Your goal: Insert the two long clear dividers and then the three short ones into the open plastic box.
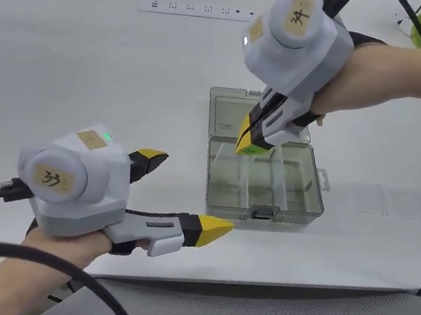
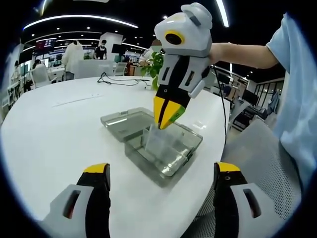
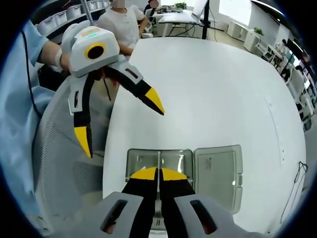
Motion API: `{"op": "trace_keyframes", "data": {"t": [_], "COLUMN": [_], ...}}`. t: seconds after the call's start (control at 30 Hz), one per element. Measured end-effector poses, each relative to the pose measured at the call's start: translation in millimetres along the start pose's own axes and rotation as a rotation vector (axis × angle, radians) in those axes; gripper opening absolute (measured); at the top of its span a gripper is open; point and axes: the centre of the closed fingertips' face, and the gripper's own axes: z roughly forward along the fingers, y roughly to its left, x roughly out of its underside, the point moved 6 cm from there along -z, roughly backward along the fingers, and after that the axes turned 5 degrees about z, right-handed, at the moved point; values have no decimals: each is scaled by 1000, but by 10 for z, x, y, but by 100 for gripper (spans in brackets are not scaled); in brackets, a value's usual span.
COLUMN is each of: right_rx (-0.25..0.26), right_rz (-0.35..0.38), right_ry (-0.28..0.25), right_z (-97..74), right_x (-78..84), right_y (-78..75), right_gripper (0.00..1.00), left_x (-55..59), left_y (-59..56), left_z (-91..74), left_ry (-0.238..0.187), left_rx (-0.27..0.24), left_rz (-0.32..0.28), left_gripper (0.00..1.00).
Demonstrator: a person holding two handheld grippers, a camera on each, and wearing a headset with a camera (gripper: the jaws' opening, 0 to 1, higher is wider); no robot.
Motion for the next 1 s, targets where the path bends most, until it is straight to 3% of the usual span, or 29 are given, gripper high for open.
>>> {"op": "trace_keyframes", "data": {"t": [1.0], "right_rx": [-5], "right_rz": [-8], "right_ry": [8], "right_z": [247], "right_x": [6], "right_y": [-38], "right_gripper": [2], "left_x": [80], "left_y": [51], "left_z": [-41], "left_ry": [11], "left_rx": [-7], "left_rz": [-15], "left_gripper": [86]}}
